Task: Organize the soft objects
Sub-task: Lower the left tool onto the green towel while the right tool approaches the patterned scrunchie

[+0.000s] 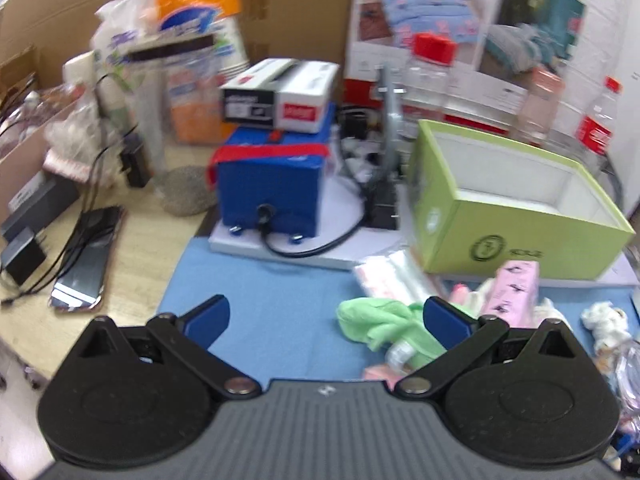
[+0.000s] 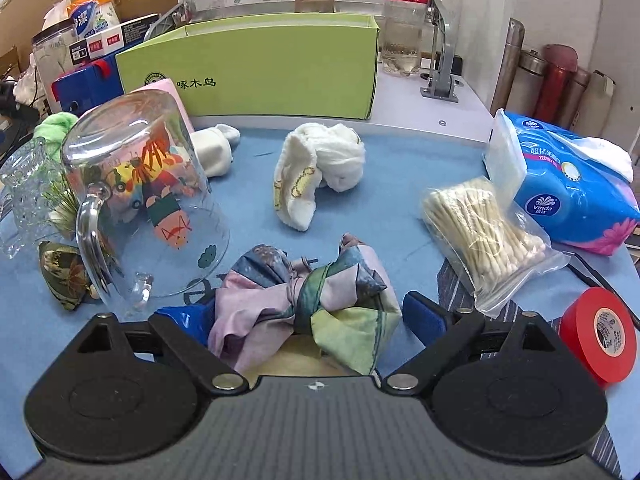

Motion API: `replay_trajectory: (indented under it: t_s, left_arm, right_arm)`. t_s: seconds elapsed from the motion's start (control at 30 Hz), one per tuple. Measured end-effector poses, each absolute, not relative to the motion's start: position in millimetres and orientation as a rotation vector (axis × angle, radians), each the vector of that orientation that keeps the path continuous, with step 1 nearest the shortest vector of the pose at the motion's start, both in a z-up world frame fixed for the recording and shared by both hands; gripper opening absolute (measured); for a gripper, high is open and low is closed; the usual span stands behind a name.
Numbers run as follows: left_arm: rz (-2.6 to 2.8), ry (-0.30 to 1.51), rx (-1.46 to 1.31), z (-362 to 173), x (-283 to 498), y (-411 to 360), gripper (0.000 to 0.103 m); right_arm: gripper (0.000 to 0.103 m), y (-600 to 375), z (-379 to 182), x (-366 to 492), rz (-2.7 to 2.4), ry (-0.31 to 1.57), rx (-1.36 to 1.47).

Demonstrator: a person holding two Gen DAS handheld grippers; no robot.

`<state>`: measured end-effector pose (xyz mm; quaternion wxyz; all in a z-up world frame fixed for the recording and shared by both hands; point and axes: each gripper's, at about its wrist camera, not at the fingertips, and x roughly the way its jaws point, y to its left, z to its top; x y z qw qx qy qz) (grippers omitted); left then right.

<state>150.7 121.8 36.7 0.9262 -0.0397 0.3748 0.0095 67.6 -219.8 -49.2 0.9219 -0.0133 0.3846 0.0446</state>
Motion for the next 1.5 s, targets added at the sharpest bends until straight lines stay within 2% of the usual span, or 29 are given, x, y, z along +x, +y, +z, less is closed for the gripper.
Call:
replay_trajectory:
  t_s: [0.27,0.57,0.7,0.93,1.13,1.33,1.5]
  left_arm:
    - [-0.008,0.877,0.057,6.3,185.1,94.6,0.102]
    - [0.29,0.939,0.109,-19.3,147.4,169.1,0.102]
    - [0.292,0.888,0.06,-2.5,125.5,185.7,0.102]
    - [0.035,0.826,-0.002,36.4,159.5,125.9,0.102]
    - [0.007,0.938,0.04,5.7,193.7,92.2,0.102]
    - [0.115,0.922,0.025,4.0,161.0,141.4,0.102]
    - [0.316,0.939,0.174,-4.7,129.7,183.4,0.102]
  right_arm:
    - [0.083,-220.5,-49.2,69.0,0.09,0.796,-0.023]
    - [0.084,-220.4,-48.7,71.6,0.088,0.799,-0.02]
    - [0.084,-220.4,-49.5,71.9,0.088,0.795,-0.02]
    - [0.086,-220.5,-49.8,75.1,0.077,0.798,-0.012]
    - [0.087,-220.6,-50.7,75.5,0.077,0.789,-0.009]
    - [0.087,-221.3,-50.3,76.4,0.083,0.793,-0.012]
    - [0.087,-220.4,-50.7,76.1,0.081,0.784,-0.011]
